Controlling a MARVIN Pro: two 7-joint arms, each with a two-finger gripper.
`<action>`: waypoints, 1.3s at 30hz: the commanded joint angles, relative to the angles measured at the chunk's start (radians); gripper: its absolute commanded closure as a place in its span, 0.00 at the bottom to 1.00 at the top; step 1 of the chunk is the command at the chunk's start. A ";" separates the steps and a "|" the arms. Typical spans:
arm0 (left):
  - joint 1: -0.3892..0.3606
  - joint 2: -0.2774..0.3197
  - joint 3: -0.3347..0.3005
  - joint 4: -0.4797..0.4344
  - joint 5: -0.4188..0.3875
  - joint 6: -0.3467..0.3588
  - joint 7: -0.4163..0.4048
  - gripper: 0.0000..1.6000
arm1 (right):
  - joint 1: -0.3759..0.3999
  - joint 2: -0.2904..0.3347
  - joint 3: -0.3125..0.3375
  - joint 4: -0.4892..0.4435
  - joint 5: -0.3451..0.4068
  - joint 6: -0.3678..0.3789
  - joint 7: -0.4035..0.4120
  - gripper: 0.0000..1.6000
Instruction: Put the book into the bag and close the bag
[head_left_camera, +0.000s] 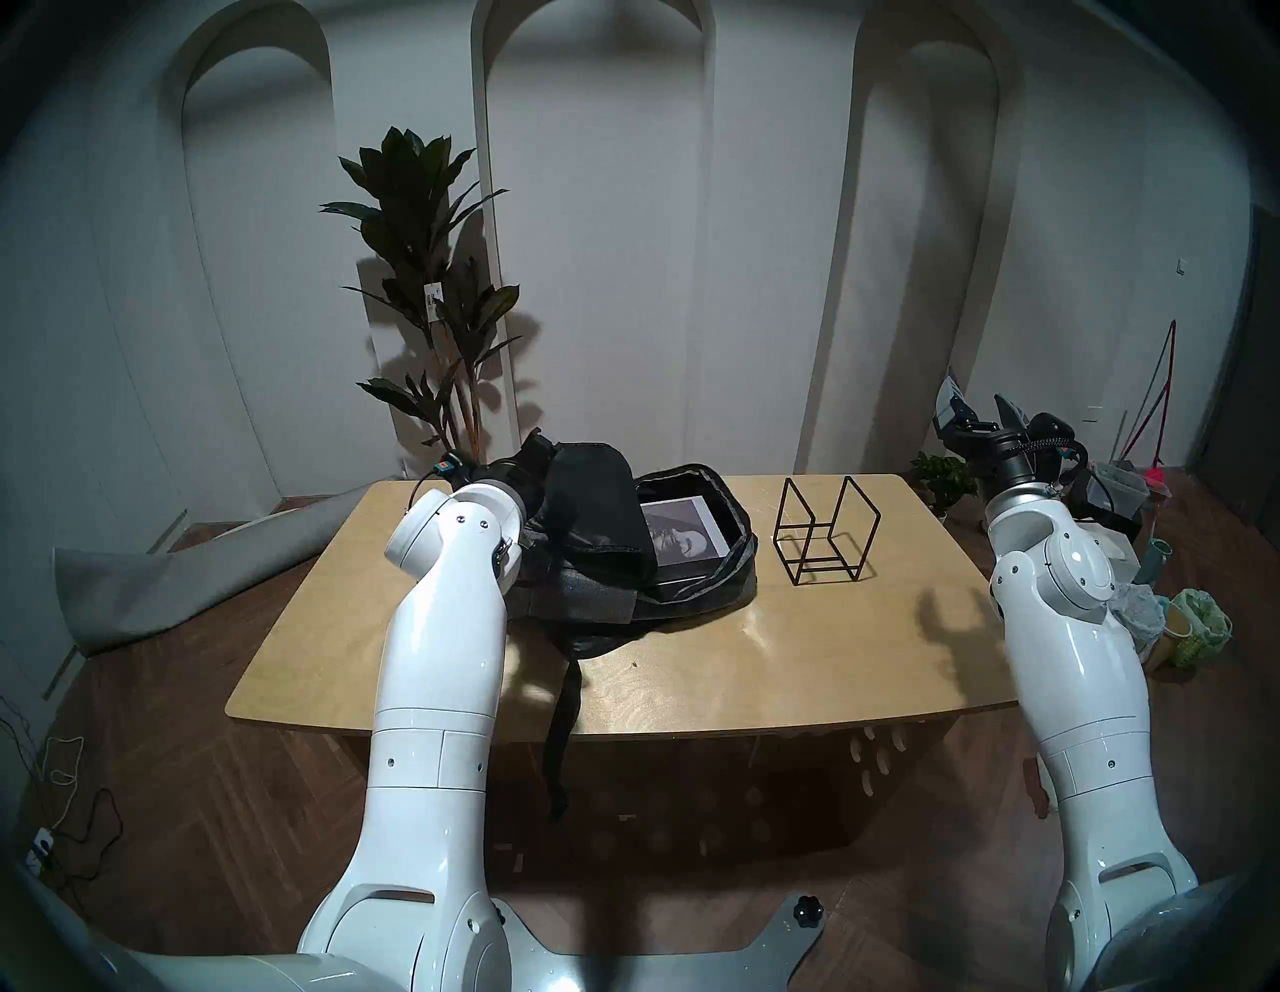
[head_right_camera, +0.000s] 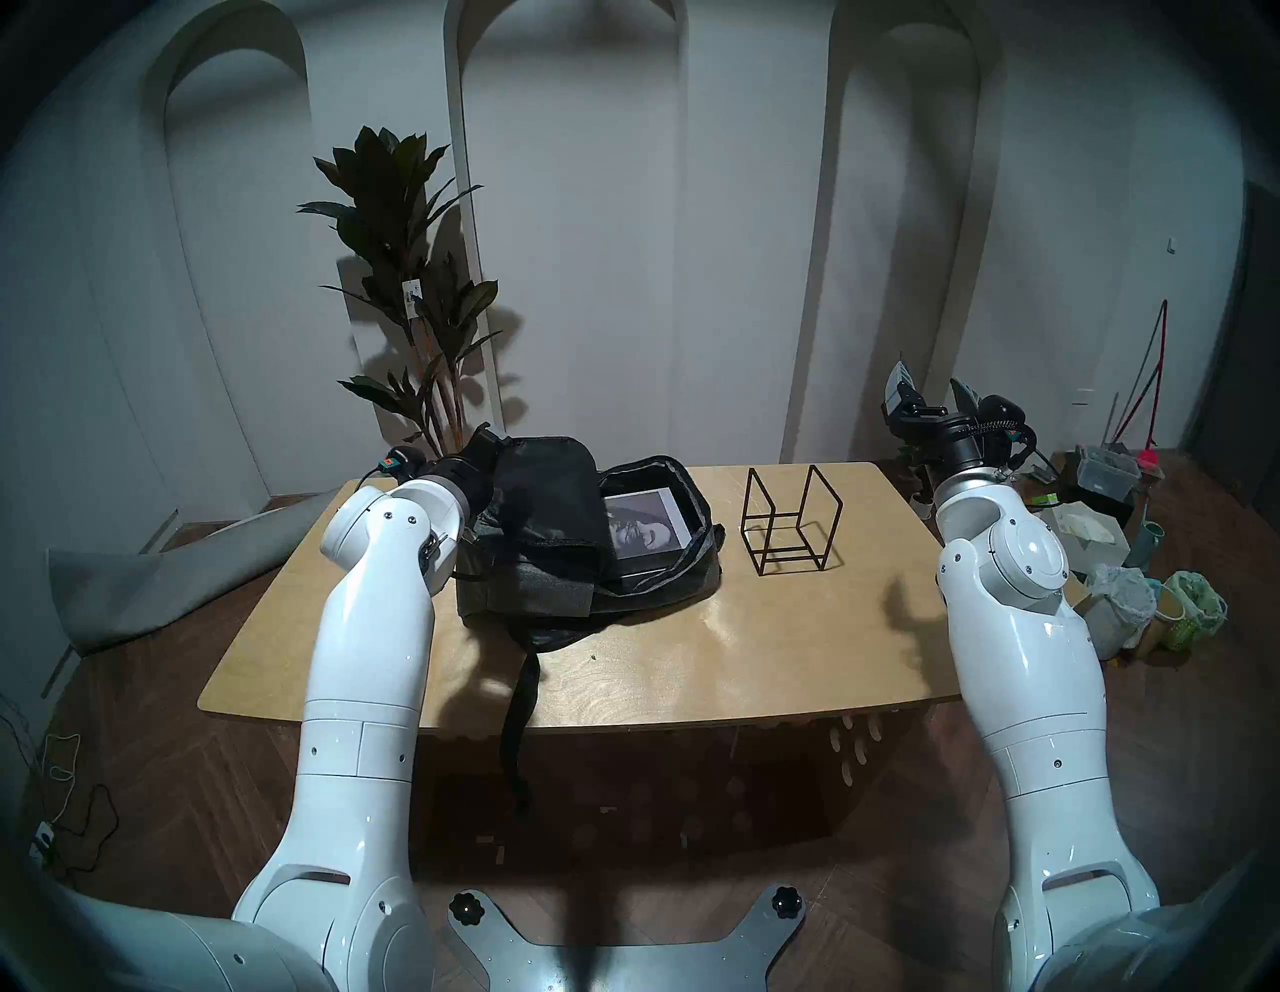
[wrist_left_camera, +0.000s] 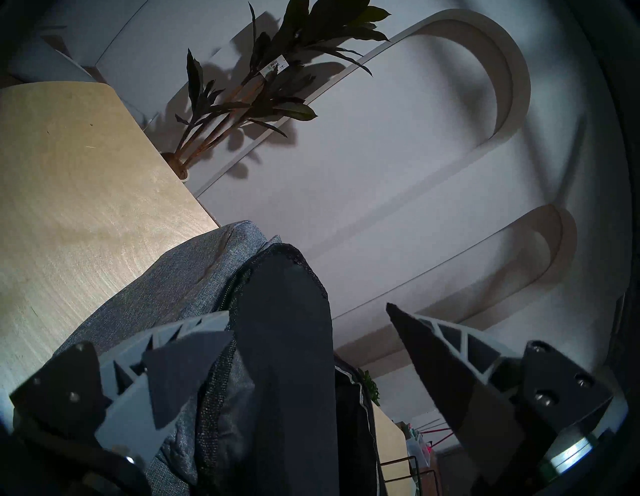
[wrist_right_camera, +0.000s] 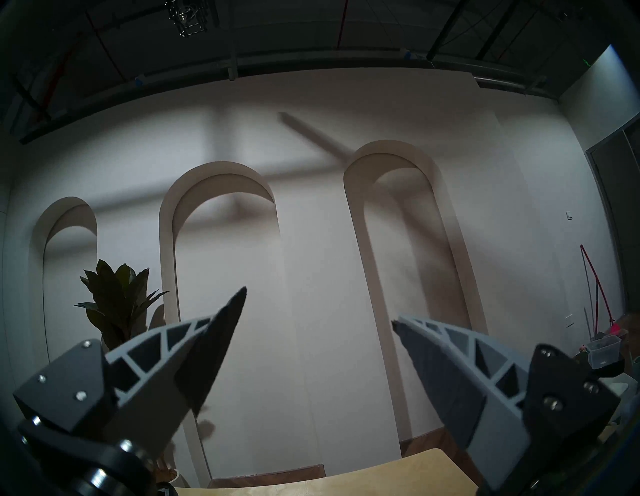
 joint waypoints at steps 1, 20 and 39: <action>-0.026 0.002 0.000 -0.004 0.000 -0.013 -0.016 0.00 | 0.003 0.004 0.003 -0.026 0.001 0.002 0.001 0.00; -0.043 0.010 0.005 0.040 -0.009 -0.010 -0.035 0.00 | 0.004 0.004 -0.003 -0.022 0.000 0.002 -0.004 0.00; -0.057 0.025 0.048 0.054 0.004 -0.004 -0.032 0.00 | 0.024 0.000 -0.007 0.013 0.003 0.005 -0.004 0.00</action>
